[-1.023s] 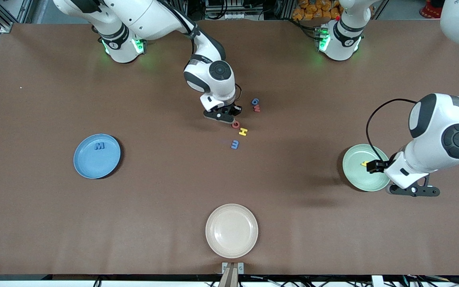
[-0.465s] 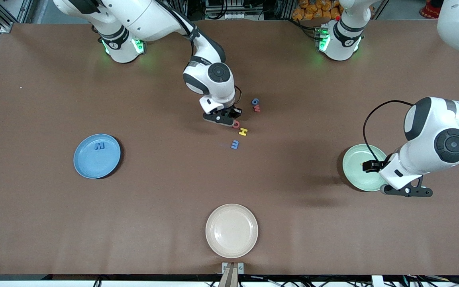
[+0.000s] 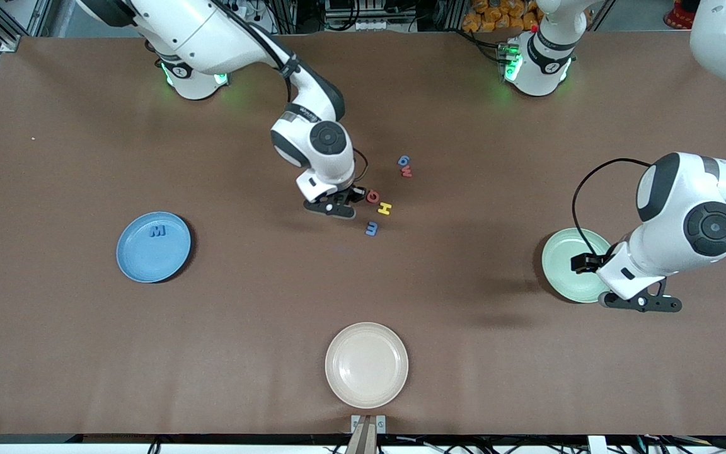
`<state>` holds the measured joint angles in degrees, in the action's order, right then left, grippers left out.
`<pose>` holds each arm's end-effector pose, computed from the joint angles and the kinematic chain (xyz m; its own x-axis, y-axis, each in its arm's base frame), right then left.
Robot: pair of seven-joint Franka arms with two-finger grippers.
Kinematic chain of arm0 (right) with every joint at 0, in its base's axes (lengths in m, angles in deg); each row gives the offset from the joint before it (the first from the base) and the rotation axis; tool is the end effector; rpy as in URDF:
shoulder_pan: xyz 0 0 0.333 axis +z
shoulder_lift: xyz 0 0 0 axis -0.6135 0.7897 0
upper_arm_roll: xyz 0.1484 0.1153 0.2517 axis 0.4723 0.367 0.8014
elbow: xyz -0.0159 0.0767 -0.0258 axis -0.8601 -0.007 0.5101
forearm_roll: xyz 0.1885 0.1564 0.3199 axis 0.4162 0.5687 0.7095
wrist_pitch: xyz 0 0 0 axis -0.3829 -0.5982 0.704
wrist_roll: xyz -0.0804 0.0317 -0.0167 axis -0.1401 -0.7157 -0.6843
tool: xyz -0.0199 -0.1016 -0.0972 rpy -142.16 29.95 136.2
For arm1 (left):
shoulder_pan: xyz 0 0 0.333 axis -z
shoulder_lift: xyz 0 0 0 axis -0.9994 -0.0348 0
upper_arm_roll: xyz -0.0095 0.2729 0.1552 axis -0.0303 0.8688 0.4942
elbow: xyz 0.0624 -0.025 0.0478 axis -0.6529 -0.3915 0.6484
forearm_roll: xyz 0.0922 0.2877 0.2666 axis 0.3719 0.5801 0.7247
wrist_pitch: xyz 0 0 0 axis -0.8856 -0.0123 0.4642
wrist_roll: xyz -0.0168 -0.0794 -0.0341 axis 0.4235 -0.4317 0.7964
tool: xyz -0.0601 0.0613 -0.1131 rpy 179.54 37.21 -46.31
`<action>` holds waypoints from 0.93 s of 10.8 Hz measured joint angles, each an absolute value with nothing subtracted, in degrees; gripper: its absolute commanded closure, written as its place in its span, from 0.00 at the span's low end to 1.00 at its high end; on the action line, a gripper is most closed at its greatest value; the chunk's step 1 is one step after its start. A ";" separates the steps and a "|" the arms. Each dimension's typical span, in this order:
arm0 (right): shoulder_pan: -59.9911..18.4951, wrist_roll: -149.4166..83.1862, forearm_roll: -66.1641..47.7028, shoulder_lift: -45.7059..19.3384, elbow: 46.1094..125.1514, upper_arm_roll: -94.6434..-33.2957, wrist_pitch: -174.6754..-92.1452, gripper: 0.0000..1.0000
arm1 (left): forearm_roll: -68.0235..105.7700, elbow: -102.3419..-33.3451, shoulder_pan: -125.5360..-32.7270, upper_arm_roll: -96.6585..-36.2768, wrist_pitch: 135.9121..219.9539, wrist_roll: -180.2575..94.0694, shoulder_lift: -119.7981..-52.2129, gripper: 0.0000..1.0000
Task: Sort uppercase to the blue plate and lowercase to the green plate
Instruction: 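Carry the teal R to the blue plate with the right gripper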
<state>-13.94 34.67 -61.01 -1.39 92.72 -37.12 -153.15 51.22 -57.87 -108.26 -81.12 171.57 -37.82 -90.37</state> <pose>0.4601 0.4458 0.1592 0.9835 -0.1715 -0.0583 -0.1703 -0.9851 0.0243 0.6802 -0.0655 0.3322 0.9918 -0.1180 -0.0484 -0.1226 -0.9866 -0.1074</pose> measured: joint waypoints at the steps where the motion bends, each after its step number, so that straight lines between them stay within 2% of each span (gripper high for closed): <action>1: -16.22 30.59 -61.01 -1.79 92.53 -37.11 -152.03 0.83 | 51.22 -57.24 -107.47 -81.21 171.58 -37.68 -89.66 0.00; 5: -25.36 11.64 -61.22 -2.34 92.43 -37.91 -151.30 0.83 | 50.45 -55.50 -106.77 -85.44 169.79 -37.08 -85.50 0.00; 10: -27.03 -10.69 -60.92 -5.64 91.62 -47.77 -146.52 0.83 | 44.88 -55.43 -106.59 -90.10 168.33 -30.99 -83.02 0.00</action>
<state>-27.03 -10.69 -60.92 -5.64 91.62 -47.77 -146.52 44.88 -55.43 -106.59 -90.10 168.33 -30.99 -83.02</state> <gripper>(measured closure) 0.718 0.000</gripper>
